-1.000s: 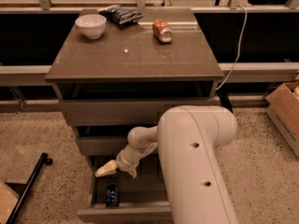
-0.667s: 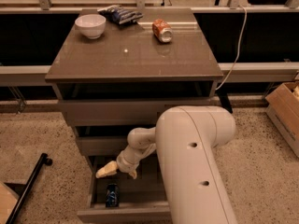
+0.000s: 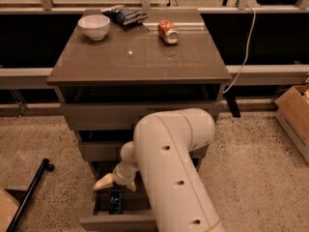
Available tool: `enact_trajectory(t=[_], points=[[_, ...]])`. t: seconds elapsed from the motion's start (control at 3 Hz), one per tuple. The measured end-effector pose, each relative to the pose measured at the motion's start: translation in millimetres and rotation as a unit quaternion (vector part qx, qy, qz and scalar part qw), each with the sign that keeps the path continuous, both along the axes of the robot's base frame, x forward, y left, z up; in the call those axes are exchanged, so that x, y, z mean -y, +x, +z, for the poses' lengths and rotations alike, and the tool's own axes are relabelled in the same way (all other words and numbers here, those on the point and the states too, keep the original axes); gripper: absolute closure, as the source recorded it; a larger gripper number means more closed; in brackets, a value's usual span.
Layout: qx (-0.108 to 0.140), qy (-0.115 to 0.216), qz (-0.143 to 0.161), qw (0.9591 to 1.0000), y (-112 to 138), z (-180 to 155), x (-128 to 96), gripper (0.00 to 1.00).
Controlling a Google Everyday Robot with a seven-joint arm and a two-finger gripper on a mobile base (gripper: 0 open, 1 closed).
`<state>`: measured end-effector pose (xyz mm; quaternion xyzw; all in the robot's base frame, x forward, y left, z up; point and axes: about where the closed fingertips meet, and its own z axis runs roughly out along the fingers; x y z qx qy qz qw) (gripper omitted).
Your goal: Pick pepsi can from bottom drawer and place on counter
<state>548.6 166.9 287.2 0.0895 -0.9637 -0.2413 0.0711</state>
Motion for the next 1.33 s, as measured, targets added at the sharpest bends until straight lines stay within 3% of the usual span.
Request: enact_trajectory(t=[0.33, 0.67, 1.33], points=[[-0.006, 0.0, -0.03, 0.9995, -2.9, -40.9, -3.5, 0.0], [-0.008, 0.02, -0.06, 0.998, -6.0, -72.0, -2.2, 0.0], [-0.003, 0.053, -0.078, 0.9956, -2.9, -105.7, -1.5, 0.0]])
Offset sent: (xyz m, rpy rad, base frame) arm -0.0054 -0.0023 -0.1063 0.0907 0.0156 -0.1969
